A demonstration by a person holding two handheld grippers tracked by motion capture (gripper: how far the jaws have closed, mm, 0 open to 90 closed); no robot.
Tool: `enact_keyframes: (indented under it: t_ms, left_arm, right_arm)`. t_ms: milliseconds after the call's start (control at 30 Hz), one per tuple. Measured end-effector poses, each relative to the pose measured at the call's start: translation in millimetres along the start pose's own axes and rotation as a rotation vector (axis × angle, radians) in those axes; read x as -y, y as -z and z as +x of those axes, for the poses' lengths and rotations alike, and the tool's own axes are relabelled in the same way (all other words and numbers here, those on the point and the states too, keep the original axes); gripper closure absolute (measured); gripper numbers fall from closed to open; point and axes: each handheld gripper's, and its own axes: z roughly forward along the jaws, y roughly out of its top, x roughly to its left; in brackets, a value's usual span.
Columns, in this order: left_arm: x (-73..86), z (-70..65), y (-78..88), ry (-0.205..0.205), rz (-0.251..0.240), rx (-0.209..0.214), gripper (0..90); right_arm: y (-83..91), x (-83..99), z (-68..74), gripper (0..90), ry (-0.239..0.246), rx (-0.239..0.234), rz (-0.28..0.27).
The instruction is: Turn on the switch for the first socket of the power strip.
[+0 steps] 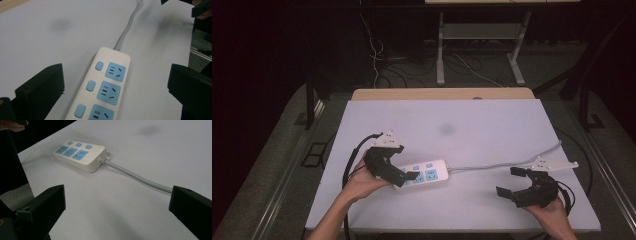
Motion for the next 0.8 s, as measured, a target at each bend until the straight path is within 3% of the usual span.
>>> enact_keyframes:
  t_ms: [800]
  left_arm:
    - [-21.3,19.2,-24.2,-0.038,0.115,0.019,1.4]
  right_arm:
    - [0.6,0.6,-1.9,0.3,0.001,-0.001,0.003]
